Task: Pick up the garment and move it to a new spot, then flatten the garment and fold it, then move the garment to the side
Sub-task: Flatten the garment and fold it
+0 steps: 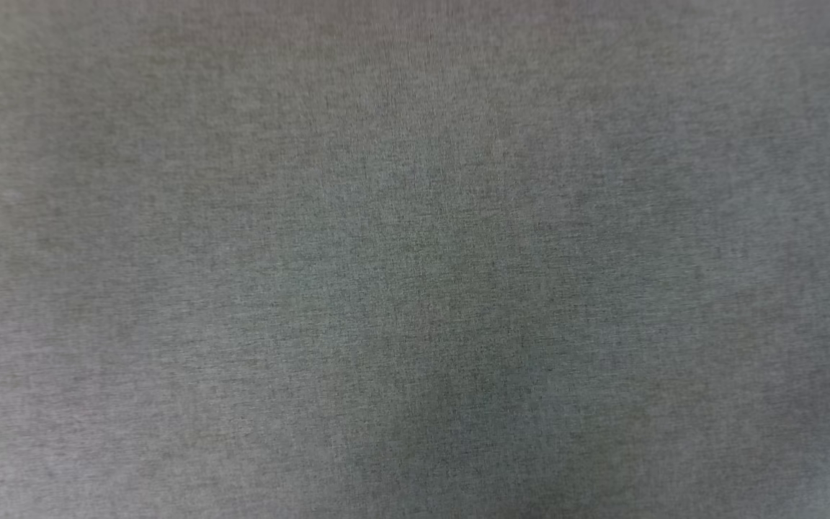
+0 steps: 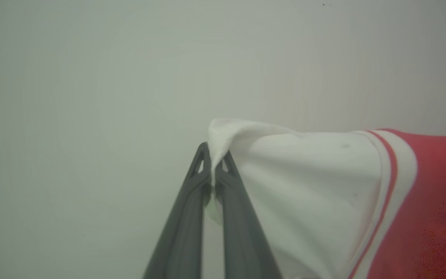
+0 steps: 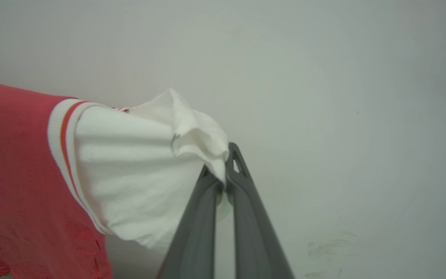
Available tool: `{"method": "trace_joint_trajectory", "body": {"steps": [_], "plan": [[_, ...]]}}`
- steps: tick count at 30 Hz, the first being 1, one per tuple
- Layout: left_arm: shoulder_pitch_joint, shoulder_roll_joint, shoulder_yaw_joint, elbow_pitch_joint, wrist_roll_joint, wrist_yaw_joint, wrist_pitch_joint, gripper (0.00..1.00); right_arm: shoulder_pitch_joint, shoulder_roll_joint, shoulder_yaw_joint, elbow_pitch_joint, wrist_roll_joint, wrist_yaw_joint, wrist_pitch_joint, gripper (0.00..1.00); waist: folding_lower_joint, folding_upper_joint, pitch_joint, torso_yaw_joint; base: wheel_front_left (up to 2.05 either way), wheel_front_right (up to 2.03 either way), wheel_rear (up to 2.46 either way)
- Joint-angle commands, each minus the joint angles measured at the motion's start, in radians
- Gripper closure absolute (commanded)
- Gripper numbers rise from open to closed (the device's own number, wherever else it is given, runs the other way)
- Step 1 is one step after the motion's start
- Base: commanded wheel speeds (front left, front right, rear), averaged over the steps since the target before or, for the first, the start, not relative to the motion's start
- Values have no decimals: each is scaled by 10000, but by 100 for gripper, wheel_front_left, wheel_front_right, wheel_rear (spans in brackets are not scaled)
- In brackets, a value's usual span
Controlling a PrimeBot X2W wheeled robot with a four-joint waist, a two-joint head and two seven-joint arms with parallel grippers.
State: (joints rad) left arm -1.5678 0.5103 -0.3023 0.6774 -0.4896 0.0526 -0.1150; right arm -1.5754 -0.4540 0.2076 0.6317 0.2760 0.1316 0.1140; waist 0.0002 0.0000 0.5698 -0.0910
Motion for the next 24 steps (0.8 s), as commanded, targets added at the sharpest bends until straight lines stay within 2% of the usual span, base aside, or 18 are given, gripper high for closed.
{"method": "trace_joint_trajectory", "body": {"steps": [1, 8, 12, 20, 24], "plan": [[23, -6, 60, 61, -77, -49, -109, 100, -88, -19, 182, 122, 156, -17, -113, 100, -2, 0, 324, -14, 0, 0, 0], [408, -297, 42, 468, -392, -248, -364, 100, 7, 66, 893, 685, 655, -17, -393, 100, -2, 0, 866, 80, 0, 0, 0], [877, -464, -25, 792, -542, -490, -574, 100, 359, 97, 1268, 1099, 997, -16, -642, 100, -2, 0, 829, 144, 0, 0, 0], [2865, -541, 102, 613, -1028, -931, -1161, 100, 2177, -220, 2081, 977, 2100, -16, -944, 100, -2, 0, -34, 324, 0, 0, 0], [4771, -411, 336, -33, -1335, -854, -1334, 100, 3791, -422, 2341, 482, 2552, -16, -892, 100, -2, 0, -895, 362, 0, 0, 0]]}}
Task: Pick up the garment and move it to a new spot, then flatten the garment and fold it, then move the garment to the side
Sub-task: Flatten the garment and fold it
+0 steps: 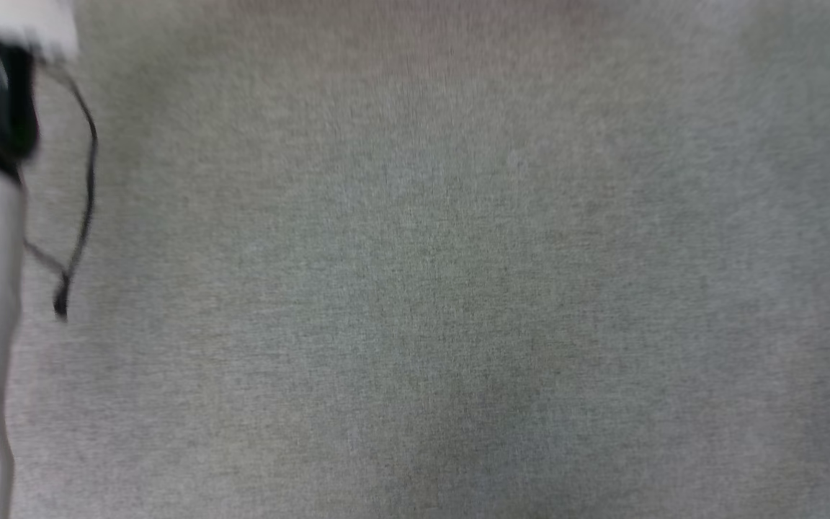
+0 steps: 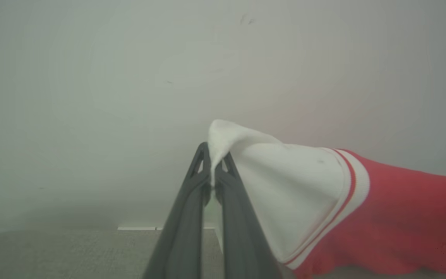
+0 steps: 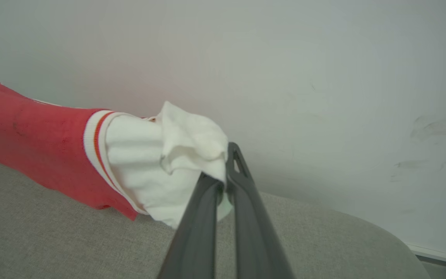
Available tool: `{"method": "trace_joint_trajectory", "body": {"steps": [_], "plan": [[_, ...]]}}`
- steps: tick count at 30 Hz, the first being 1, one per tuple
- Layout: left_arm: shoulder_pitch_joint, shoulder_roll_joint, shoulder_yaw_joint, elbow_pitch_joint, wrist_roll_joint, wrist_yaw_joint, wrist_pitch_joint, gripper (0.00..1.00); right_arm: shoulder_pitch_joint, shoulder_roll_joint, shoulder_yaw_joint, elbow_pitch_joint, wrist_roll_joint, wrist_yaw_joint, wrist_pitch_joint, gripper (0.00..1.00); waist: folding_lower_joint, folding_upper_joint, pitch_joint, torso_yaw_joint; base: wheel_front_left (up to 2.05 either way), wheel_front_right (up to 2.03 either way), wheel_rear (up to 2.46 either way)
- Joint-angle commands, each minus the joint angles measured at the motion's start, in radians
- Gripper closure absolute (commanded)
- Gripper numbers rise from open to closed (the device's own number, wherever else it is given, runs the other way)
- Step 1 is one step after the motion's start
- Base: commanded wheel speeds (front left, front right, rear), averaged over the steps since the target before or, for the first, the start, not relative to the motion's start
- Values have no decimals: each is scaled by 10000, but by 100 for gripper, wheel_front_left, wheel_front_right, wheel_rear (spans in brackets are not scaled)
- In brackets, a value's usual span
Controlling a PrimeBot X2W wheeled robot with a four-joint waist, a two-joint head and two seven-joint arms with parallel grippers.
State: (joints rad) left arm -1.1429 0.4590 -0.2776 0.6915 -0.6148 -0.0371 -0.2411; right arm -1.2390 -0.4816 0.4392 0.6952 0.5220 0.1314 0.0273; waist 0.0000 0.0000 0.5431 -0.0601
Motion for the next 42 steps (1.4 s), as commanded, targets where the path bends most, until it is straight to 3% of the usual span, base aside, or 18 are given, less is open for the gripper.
{"method": "trace_joint_trajectory", "body": {"steps": [1, 6, 15, 21, 26, 33, 34, 35, 36, 42], "plan": [[1070, 154, 150, -409, -161, 90, -95, 100, 869, -158, 36, -327, 227, -14, -18, 100, 0, 0, -847, 35, 0, 0, 0], [3476, 398, 376, -1477, -396, 459, -122, 100, 2699, -227, 101, -1011, 505, -14, 264, 100, 0, 0, -1678, -58, 0, 0, 0], [8644, 656, 911, -4153, -1356, 1688, 662, 100, 6992, -398, -232, -2803, 570, -15, 1580, 100, 0, 0, -3472, -131, 0, 0, 0], [11363, 560, 891, -5687, -1520, 2642, 1058, 100, 9956, 50, -1005, -4066, 405, -15, 2617, 100, 0, 0, -4404, -44, 0, 0, 0], [13034, 385, 663, -6434, -1587, 3164, 1273, 100, 12094, 472, -1765, -4932, 151, -14, 3541, 100, 0, 0, -4921, 50, 0, 0, 0], [14012, 438, 242, -6806, -1117, 3643, 1306, 100, 14248, 1261, -2693, -6135, -524, -12, 4926, 100, 0, 0, -5189, 261, 0, 0, 0], [14004, 423, 169, -6884, -1052, 3690, 1291, 100, 14419, 1436, -2762, -6292, -525, -12, 5054, 71, 0, 0, -5181, 296, 0, 0, 0], [13975, 390, 115, -6968, -975, 3722, 1251, 100, 14510, 1536, -2820, -6466, -606, -11, 5139, 14, 0, 0, -5157, 331, 0, 0, 0], [13923, 409, 66, -7024, -871, 3749, 1230, 100, 14540, 1564, -2889, -6600, -728, -11, 5165, 0, 0, 0, -5128, 368, 0, 0, 0], [13572, 271, -150, -7323, -644, 3745, 1067, 100, 13923, 2009, -3754, -7260, -932, -11, 4441, 0, 0, 0, -4909, 634, 0, 0, 0]]}}
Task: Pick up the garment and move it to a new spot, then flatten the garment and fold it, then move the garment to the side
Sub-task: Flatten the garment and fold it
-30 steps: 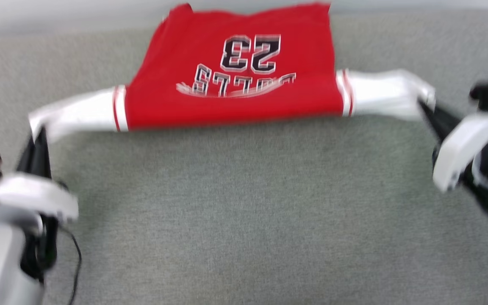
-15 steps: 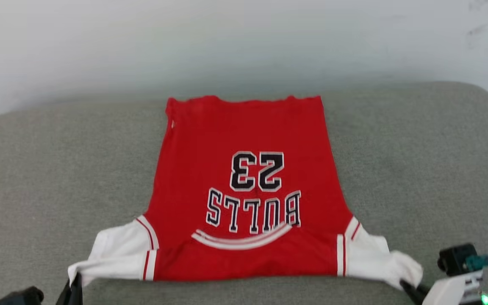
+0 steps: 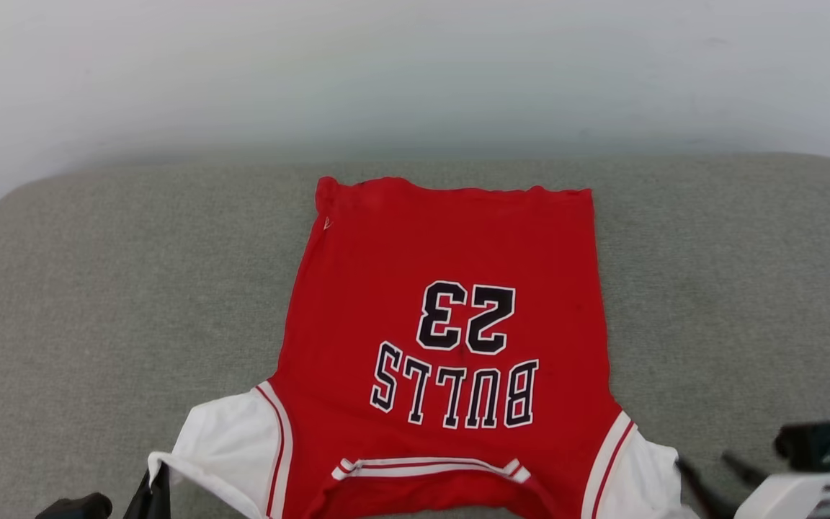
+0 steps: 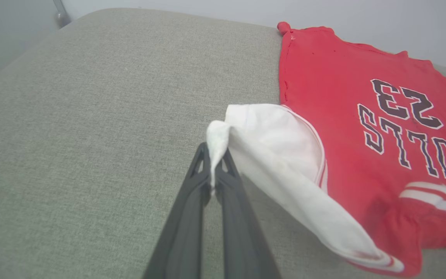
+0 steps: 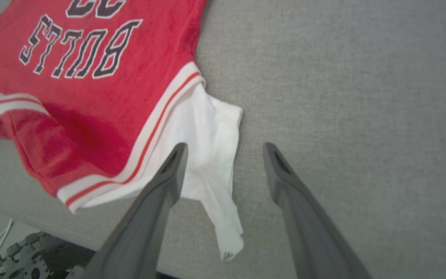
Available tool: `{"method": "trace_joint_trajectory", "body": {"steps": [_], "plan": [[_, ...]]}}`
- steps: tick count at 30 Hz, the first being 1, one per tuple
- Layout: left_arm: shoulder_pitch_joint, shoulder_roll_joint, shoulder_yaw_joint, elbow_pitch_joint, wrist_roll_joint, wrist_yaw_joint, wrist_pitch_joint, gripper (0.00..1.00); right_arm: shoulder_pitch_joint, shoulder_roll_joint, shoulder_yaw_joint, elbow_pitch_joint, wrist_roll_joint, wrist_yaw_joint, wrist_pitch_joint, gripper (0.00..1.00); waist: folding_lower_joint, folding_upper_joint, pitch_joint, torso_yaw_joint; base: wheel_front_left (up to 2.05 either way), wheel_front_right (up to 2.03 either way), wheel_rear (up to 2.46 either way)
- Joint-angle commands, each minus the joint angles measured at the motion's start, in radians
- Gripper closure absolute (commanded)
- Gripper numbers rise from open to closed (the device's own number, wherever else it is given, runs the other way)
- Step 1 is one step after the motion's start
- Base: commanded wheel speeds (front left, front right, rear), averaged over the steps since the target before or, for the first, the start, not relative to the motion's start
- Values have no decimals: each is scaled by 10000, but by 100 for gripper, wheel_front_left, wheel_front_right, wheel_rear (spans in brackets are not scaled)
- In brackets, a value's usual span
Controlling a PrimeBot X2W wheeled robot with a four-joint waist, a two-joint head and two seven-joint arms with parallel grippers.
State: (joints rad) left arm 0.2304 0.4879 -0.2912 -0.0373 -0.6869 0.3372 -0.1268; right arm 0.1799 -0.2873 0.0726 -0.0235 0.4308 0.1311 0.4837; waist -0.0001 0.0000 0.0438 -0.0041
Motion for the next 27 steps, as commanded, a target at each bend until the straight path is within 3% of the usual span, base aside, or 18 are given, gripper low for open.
{"method": "trace_joint_trajectory", "body": {"steps": [1, 7, 12, 19, 27], "plan": [[-244, -47, -7, -74, 66, -16, -120, 100, -450, 142, -348, -78, -66, -7, -343, 0, 1, 0, 163, 127, 0, 0, 0], [-879, -218, -103, -237, 272, -179, -528, 100, -2351, 490, -1829, 847, -103, -5, -1404, 0, 1, 0, 841, 490, 0, 0, 0], [-1611, -415, -301, -601, 612, -273, -767, 100, -4520, 94, -2199, 2261, 57, -7, -1266, 0, 1, 0, 1751, 922, 0, 0, 0], [-2810, -844, -762, -1091, 1038, -587, -1007, 100, -7558, -1000, -1900, 4124, 514, -5, 67, 0, 1, 0, 3139, 1810, 0, 0, 0], [-3923, -1405, -958, -1294, 1456, -961, -1285, 100, -10305, -1678, -1463, 5441, 826, -7, 2770, 0, 1, 0, 4456, 2616, 0, 0, 0]]}}
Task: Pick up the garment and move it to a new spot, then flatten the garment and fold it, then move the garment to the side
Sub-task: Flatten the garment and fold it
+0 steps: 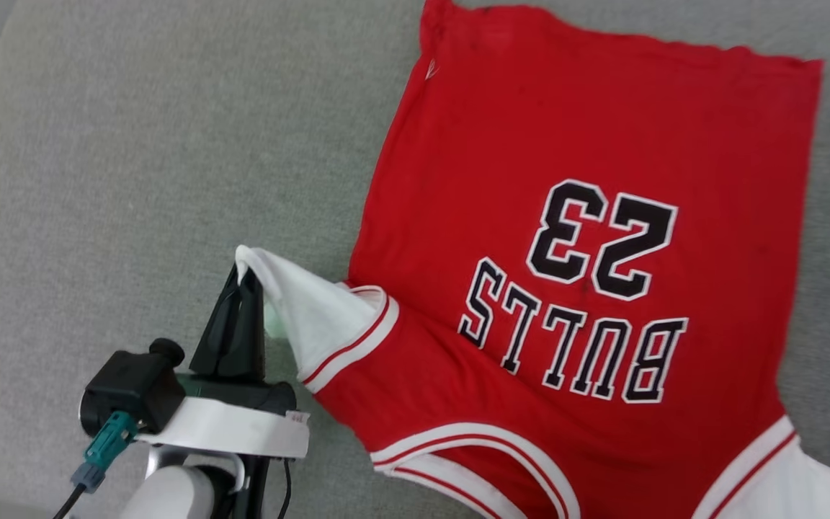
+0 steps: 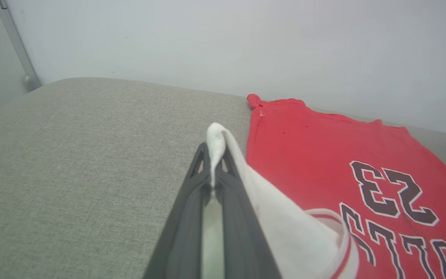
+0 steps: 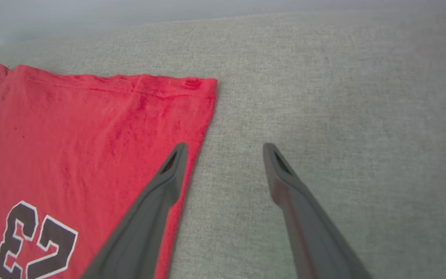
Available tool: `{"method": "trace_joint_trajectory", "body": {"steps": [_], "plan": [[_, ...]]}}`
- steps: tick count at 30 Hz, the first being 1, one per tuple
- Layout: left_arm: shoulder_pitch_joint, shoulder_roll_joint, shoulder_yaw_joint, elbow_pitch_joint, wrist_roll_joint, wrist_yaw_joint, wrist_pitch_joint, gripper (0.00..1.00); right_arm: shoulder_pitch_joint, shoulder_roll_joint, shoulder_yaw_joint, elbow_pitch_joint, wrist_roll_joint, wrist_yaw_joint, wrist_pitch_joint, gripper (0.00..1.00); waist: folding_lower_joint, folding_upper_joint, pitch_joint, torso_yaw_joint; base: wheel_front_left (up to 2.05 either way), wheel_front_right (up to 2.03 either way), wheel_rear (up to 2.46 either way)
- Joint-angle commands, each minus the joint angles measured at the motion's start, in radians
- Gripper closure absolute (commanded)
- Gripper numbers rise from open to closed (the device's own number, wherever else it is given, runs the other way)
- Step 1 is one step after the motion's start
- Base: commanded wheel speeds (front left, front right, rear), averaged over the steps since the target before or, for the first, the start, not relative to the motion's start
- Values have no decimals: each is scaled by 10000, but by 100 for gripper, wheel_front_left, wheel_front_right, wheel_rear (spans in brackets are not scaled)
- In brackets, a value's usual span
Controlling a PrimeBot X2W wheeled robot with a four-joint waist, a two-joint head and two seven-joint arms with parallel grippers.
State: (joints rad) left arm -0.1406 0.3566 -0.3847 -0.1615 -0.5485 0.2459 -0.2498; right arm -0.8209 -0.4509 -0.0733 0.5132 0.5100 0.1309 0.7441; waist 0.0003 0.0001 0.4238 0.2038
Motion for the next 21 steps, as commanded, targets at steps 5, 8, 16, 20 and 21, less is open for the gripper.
{"method": "trace_joint_trajectory", "body": {"steps": [5, 8, 16, 20, 21], "plan": [[-659, -436, -122, -10, 282, -320, -117, 100, -1427, 1, -126, 584, -202, -4, 1375, 0, -3, -1, 1291, 868, 0, 0, 0], [-836, -627, -137, 118, 369, -472, -150, 100, -1788, 79, -312, 972, -421, -5, 1858, 0, -3, -1, 1488, 1007, 0, 0, 0], [-878, -1021, 103, 473, 551, -814, -173, 100, -1331, 740, -694, 1842, -843, -5, 3303, 100, -3, -1, 1530, 1102, 0, 0, 0], [-750, -1143, 281, 668, 635, -991, -176, 100, -1556, 395, -434, 1087, -1069, -4, 2737, 100, -3, -1, 1320, 1061, 0, 0, 0], [-697, -1171, 325, 733, 645, -1041, -176, 100, -1608, 234, -325, 867, -1130, -4, 2493, 100, -3, -1, 1228, 1035, 0, 0, 0]]}}
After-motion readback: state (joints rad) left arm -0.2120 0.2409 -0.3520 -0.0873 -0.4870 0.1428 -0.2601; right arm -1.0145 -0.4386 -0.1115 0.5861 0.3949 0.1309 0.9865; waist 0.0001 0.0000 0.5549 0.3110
